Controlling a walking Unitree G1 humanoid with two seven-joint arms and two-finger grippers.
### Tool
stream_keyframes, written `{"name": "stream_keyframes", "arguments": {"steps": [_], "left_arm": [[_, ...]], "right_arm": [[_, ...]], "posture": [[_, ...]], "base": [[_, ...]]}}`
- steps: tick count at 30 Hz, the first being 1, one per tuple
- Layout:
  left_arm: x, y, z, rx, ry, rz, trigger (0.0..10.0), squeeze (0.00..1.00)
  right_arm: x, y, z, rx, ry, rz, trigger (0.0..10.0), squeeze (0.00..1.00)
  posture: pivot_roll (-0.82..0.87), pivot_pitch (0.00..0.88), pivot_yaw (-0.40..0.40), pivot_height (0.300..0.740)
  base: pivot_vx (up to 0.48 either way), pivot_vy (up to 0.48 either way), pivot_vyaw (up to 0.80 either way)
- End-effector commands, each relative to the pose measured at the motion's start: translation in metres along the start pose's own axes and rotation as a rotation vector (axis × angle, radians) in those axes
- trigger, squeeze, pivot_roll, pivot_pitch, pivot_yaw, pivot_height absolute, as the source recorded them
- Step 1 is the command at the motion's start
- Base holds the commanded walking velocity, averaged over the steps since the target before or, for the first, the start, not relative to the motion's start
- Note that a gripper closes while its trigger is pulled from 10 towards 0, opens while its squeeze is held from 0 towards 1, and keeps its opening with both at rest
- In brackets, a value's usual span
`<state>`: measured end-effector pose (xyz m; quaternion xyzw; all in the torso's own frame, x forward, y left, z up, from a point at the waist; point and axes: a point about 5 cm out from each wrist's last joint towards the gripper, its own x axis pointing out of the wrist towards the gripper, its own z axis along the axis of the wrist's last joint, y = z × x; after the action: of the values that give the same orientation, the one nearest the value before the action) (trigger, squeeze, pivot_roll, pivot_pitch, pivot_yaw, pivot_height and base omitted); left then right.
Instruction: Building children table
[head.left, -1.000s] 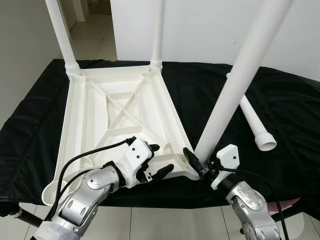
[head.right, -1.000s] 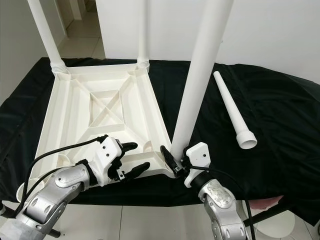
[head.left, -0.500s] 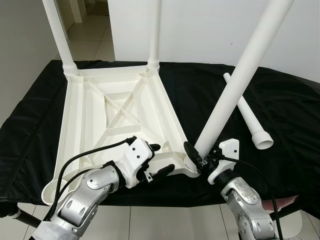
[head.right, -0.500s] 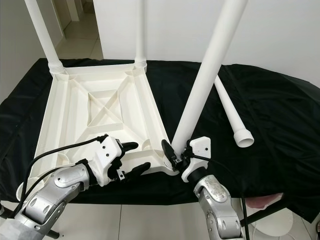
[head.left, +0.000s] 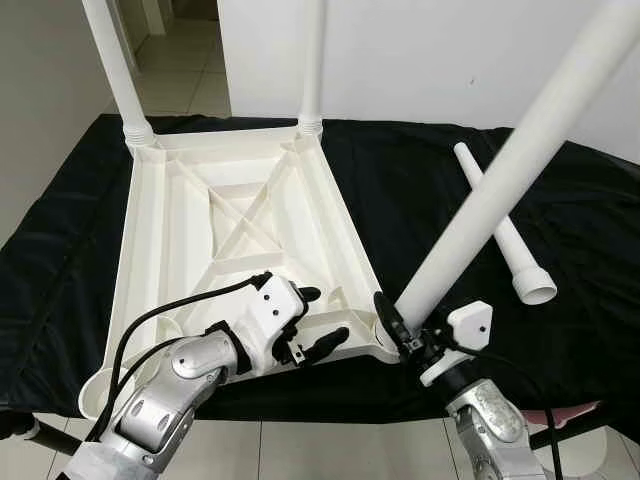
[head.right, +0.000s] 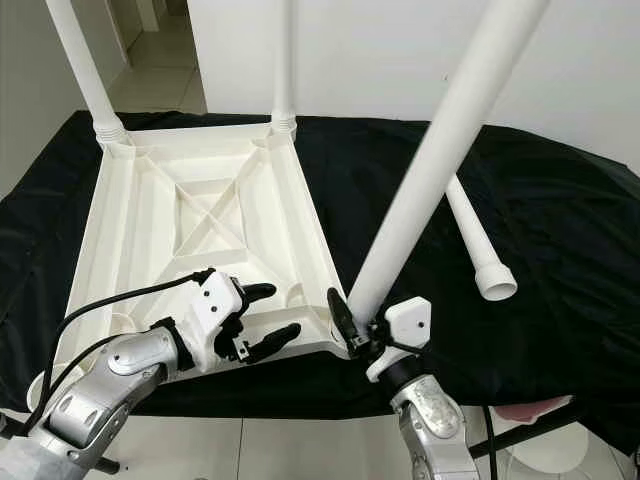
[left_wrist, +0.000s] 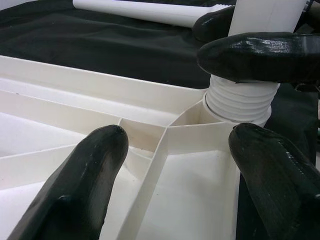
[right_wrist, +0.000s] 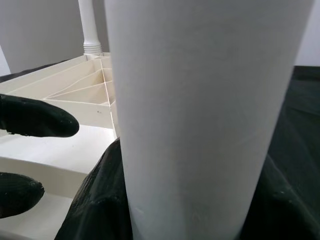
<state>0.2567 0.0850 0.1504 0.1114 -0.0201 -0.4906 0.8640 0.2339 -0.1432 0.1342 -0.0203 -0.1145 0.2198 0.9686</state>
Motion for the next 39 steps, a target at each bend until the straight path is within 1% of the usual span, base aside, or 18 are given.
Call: {"name": "stream_keyframes", "arguments": {"steps": [1,2,3,11,13,14,15,16,25,29,30,31,32,33,34,37,38,39], "left_arm": [[0.0,-0.007,-0.002,-0.003,0.013,-0.092,10.0,0.0],[0.0,-0.007,-0.002,-0.002,0.014,-0.092,10.0,0.0],[0.0,-0.007,-0.002,-0.003,0.014,-0.091,10.0,0.0],[-0.001,-0.006,-0.002,-0.001,0.015,-0.089,10.0,0.0],[-0.001,-0.006,-0.002,-0.001,0.015,-0.088,10.0,0.0],[-0.001,-0.006,-0.002,-0.002,0.015,-0.089,10.0,0.0],[-0.001,-0.006,-0.002,-0.002,0.015,-0.089,10.0,0.0],[-0.001,-0.006,-0.002,-0.002,0.016,-0.089,10.0,0.0],[-0.001,-0.006,-0.002,0.0,0.016,-0.088,10.0,0.0],[-0.001,-0.005,-0.001,-0.003,0.011,-0.081,10.0,0.0],[-0.001,-0.001,0.001,-0.012,0.001,-0.08,10.0,0.0],[-0.001,-0.001,0.001,-0.012,0.001,-0.08,10.0,0.0],[-0.001,0.002,0.003,-0.019,-0.007,-0.077,10.0,0.33],[-0.001,0.004,0.004,-0.035,-0.013,-0.075,10.0,0.85],[-0.001,0.006,0.005,-0.052,-0.02,-0.076,10.0,1.0],[-0.002,0.009,0.009,-0.063,-0.037,-0.082,10.0,1.0],[-0.002,0.013,0.015,-0.066,-0.059,-0.079,10.0,1.0],[-0.001,0.018,0.022,-0.065,-0.08,-0.066,10.0,1.0]], "right_arm": [[-0.008,0.0,-0.018,0.009,0.099,-0.01,10.0,0.0],[-0.008,0.0,-0.019,0.009,0.102,-0.009,10.0,0.0],[-0.009,0.001,-0.019,-0.016,0.106,0.009,10.0,0.0],[-0.01,0.004,-0.022,-0.021,0.116,0.046,10.0,0.0],[-0.008,0.004,-0.024,0.021,0.126,0.07,10.0,0.0],[-0.007,0.002,-0.025,0.073,0.133,0.057,10.0,0.0],[-0.007,0.002,-0.025,0.073,0.133,0.057,10.0,0.0],[-0.007,0.001,-0.026,0.106,0.135,0.046,10.0,0.0],[-0.007,-0.001,-0.028,0.099,0.134,0.03,10.0,0.0],[-0.002,0.002,-0.02,0.107,0.098,0.034,10.0,0.0],[0.002,0.002,-0.011,0.102,0.076,0.05,10.0,0.0],[0.002,0.002,-0.011,0.102,0.076,0.05,10.0,0.0],[0.005,0.002,-0.006,0.099,0.068,0.065,10.0,0.0],[0.007,0.001,-0.002,0.1,0.065,0.08,10.0,0.0],[0.009,0.001,0.001,0.101,0.065,0.092,10.0,0.0],[0.011,0.001,0.005,0.103,0.066,0.117,10.0,0.0],[0.014,0.0,0.01,0.097,0.073,0.146,10.0,0.0],[0.017,0.0,0.015,0.085,0.078,0.183,10.0,0.0]], "posture": [[0.05,0.114,-0.009,0.74],[0.05,0.114,-0.008,0.74],[0.05,0.114,-0.009,0.74],[0.06,0.115,-0.01,0.74],[0.05,0.112,-0.01,0.74],[0.06,0.111,-0.01,0.74],[0.06,0.111,-0.01,0.74],[0.06,0.111,-0.01,0.74],[0.06,0.104,-0.013,0.74],[0.06,0.095,-0.009,0.74],[0.06,0.094,-0.009,0.74],[0.06,0.094,-0.009,0.74],[0.06,0.088,-0.009,0.74],[0.06,0.088,-0.009,0.74],[0.06,0.088,-0.009,0.74],[0.06,0.088,-0.009,0.74],[0.06,0.088,-0.009,0.74],[0.06,0.069,-0.014,0.74]], "base": [[0.0,0.0,0.0],[0.0,0.0,0.0],[0.0,0.0,0.0],[0.0,0.0,0.0],[0.0,0.0,0.0],[0.0,0.0,0.0],[0.0,0.0,0.0],[0.0,0.0,0.0],[0.0,0.0,0.0],[0.0,0.0,0.0],[0.0,0.0,0.0],[0.0,0.0,0.0],[0.0,0.0,0.0],[0.0,0.0,0.0],[0.0,0.0,0.0],[0.0,0.0,0.0],[0.0,0.0,0.0],[0.0,0.0,0.0]]}}
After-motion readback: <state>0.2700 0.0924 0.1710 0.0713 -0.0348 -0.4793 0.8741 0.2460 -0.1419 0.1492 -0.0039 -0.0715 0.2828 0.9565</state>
